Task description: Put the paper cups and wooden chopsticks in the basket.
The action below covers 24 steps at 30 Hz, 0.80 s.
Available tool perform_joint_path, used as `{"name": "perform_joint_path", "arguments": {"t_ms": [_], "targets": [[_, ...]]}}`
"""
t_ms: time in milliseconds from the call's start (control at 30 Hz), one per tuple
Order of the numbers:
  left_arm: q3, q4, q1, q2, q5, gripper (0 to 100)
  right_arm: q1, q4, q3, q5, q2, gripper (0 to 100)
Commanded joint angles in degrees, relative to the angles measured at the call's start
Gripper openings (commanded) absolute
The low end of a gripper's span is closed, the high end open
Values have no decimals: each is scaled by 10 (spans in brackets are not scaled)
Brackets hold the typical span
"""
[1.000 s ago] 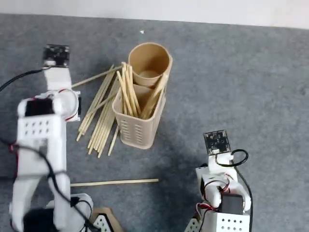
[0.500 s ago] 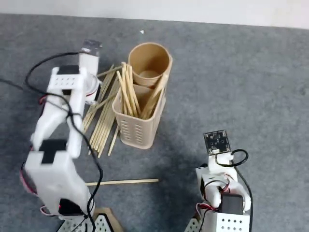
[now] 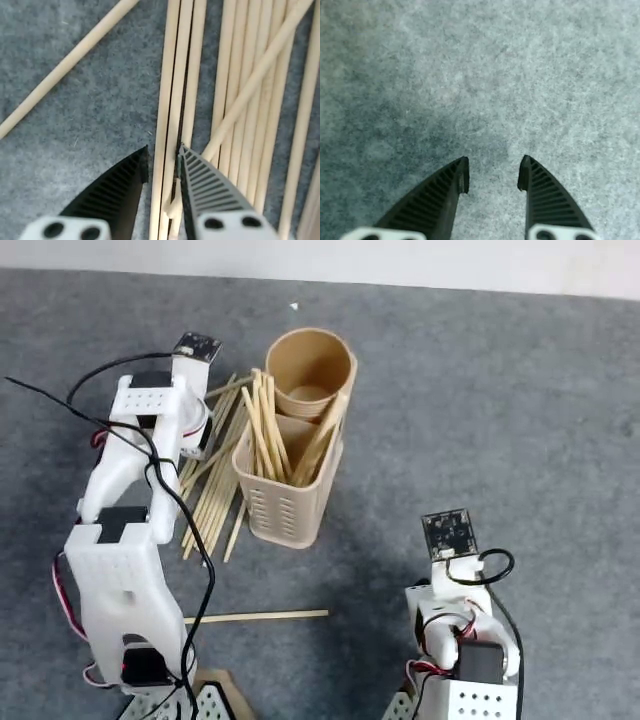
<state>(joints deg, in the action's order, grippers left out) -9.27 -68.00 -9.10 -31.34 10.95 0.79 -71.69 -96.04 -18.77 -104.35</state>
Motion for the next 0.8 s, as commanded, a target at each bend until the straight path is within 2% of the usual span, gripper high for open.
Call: {"name": "perform_joint_path", "arguments": {"t_ms": [0,200,500,633,767], "targets": [[-19,-2,-11,4,-6,126,-7,-3,-67,-5,-7,170],[-19,-3,-34,0,-5,126,-7,-3,-67,-5,-7,170],[-90,-8,-33,-98,-4,126,-7,-3,-67,-5,-7,170],[-133,-47,-30,-108,-4,125,-7,-3,-67,-5,-7,170],[-159,-57,-27,-109,28,29,-7,-3,-67,-5,-7,170]]}}
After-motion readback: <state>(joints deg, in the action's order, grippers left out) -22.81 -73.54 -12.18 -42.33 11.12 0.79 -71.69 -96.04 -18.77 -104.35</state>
